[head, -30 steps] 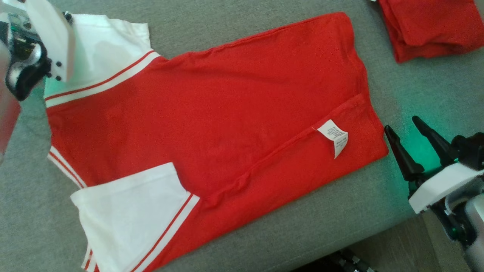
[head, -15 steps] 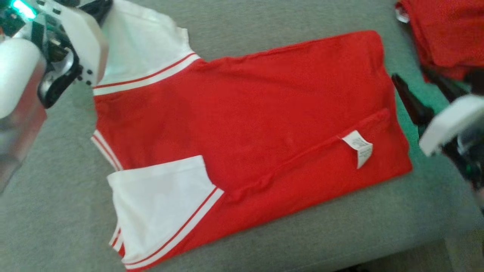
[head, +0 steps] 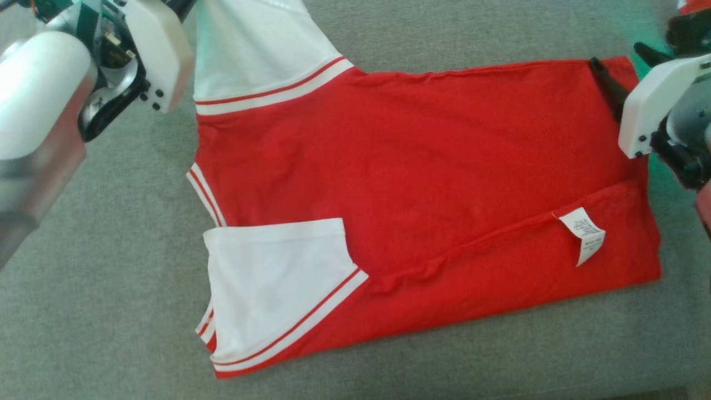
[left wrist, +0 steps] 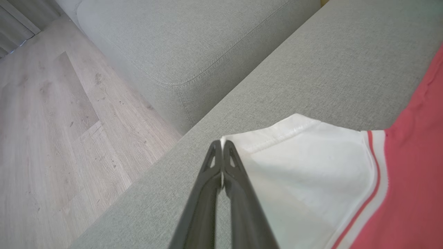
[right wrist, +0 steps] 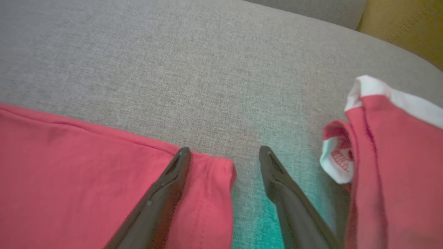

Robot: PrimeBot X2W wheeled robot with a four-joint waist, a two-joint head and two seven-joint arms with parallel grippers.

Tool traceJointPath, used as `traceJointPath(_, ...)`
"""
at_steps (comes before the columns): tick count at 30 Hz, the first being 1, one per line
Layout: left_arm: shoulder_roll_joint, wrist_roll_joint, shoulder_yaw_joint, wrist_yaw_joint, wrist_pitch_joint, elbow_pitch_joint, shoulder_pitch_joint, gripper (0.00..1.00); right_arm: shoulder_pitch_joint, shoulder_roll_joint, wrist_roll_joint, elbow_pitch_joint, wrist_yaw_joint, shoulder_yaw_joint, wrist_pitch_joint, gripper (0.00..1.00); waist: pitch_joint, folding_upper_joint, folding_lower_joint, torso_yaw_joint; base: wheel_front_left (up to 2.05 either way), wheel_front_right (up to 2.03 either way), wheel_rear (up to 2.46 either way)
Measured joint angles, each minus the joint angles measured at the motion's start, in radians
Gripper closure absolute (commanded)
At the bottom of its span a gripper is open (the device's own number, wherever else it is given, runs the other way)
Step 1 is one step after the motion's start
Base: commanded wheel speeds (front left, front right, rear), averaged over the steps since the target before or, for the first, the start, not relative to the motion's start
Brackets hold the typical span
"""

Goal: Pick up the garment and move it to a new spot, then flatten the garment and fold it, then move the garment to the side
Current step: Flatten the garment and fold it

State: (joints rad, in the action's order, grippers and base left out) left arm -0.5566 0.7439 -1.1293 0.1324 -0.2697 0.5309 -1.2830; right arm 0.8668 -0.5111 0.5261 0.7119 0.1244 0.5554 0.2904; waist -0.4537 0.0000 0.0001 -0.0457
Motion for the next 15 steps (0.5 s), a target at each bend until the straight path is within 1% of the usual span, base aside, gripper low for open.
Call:
traceJointPath(4,-0.002,0.027,-0.037,0.0,0.012,0.003,-0.003,1.0,0.035,0.009,0.001,0.064,0.0,0.041,0.0,0.0,0.001,0.0,-0.0001,0.008,0.0,0.0,0.0)
traceJointPath(5,-0.003,0.032,-0.045,0.0,0.018,0.004,-0.004,1.0,0.046,0.01,0.002,0.076,0.0,0.053,0.0,0.06,0.003,0.0,-0.0001,0.008,0.0,0.0,0.0)
traceJointPath(6,-0.003,0.034,-0.053,0.0,0.019,0.007,-0.005,1.0,0.051,0.01,0.007,0.083,0.0,0.063,0.0,0.15,0.005,0.0,-0.0001,0.008,0.0,0.0,0.0)
traceJointPath(7,-0.003,0.04,-0.063,0.0,0.026,0.01,-0.007,1.0,0.054,0.011,0.015,0.088,0.0,0.073,0.0,0.28,0.007,0.0,-0.0001,0.008,0.0,0.0,0.0)
traceJointPath(8,-0.003,0.043,-0.07,0.0,0.03,0.013,-0.01,1.0,0.054,0.011,0.022,0.093,0.0,0.082,0.0,0.5,0.008,0.0,-0.0001,0.008,0.0,0.0,0.0)
traceJointPath(9,-0.003,0.049,-0.075,0.0,0.035,0.017,-0.013,1.0,0.055,0.011,0.029,0.098,0.0,0.091,0.0,0.7,0.01,0.0,-0.0001,0.008,0.0,0.0,0.0)
traceJointPath(10,-0.003,0.051,-0.08,0.0,0.04,0.021,-0.017,1.0,0.056,0.011,0.035,0.103,0.0,0.098,-0.001,1.0,0.011,0.0,-0.0001,0.009,0.0,0.0,0.0)
traceJointPath(13,-0.003,0.058,-0.098,0.0,0.066,0.036,-0.033,1.0,0.065,0.01,0.056,0.115,0.0,0.119,-0.011,1.0,0.014,0.0,-0.0001,0.011,0.0,0.0,0.0)
traceJointPath(15,-0.003,0.057,-0.102,0.0,0.101,0.048,-0.038,1.0,0.066,0.006,0.063,0.116,0.0,0.129,-0.037,1.0,0.015,0.0,-0.0001,0.013,0.0,0.0,0.0)
